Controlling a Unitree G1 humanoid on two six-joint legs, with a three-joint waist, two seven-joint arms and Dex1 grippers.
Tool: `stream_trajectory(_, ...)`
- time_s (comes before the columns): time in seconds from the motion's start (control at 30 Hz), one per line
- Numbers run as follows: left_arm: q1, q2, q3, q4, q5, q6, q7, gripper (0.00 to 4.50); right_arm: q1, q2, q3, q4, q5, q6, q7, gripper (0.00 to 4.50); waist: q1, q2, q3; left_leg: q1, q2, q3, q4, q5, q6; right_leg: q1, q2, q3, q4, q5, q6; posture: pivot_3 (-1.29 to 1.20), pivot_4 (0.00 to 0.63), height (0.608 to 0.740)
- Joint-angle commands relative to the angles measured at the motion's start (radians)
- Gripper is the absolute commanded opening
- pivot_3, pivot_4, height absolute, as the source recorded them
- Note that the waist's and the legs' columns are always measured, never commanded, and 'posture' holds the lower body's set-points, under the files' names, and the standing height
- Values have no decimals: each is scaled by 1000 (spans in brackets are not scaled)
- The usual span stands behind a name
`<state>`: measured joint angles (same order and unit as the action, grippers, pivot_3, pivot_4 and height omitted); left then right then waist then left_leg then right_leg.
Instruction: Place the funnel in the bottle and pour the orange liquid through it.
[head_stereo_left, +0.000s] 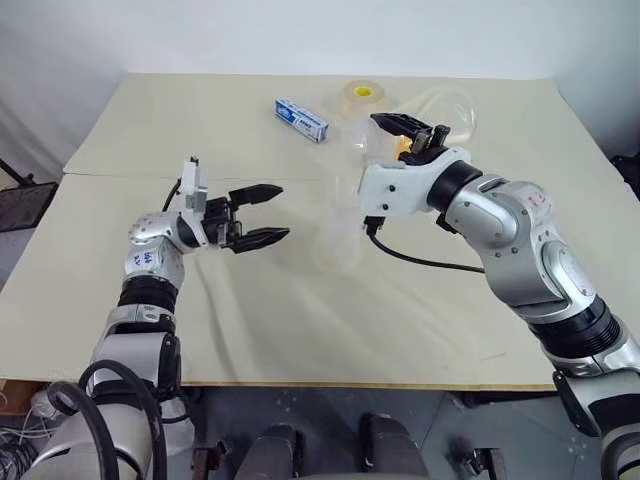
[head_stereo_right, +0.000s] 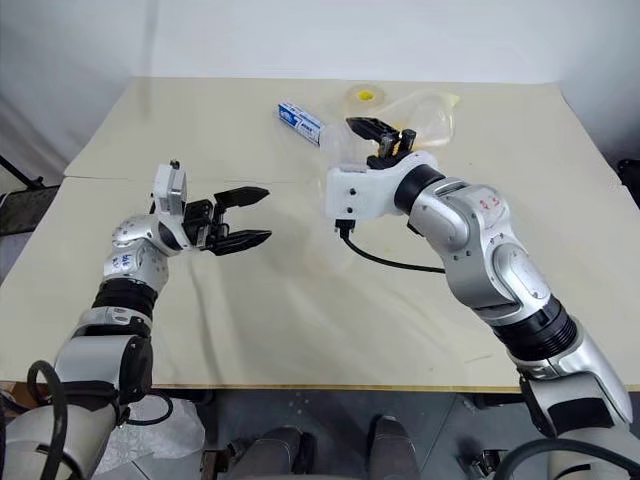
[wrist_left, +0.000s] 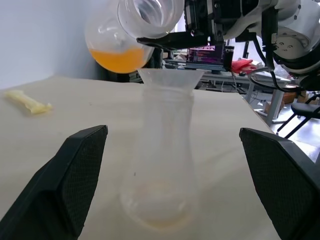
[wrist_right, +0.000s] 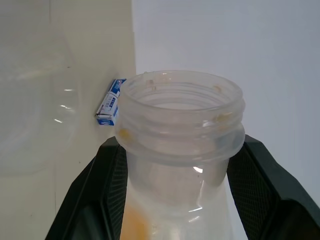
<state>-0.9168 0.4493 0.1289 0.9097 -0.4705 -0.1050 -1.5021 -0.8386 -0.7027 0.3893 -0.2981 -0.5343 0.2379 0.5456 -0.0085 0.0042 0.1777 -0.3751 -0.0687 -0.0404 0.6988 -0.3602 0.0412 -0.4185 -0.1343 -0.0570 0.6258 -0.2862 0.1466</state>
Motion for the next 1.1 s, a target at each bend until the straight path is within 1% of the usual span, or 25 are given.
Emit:
stream_trajectory(0.03, 12, 26, -14, -53, -28, 13, -112, 4500, -28, 4, -28, -13, -46, -42, 9, 2416, 0, 0, 0, 0, 0, 0, 0, 0, 0, 0, 0, 0, 0, 0, 0, 0, 150, 740)
stream_trajectory(0.4, 24, 51, -6, -60, -24, 17, -112, 4500, -16, 5, -44, 3, -116, -121, 38, 2416, -2, 0, 0, 0, 0, 0, 0, 0, 0, 0, 0, 0, 0, 0, 0, 0, 150, 740)
stream_trajectory(1.1, 26, 41, -18, -70, -25, 22, -112, 4500, 10, -29, -79, 16, -208, -227, 52, 2416, -17, 0, 0, 0, 0, 0, 0, 0, 0, 0, 0, -1, 0, 0, 0, 0, 150, 740)
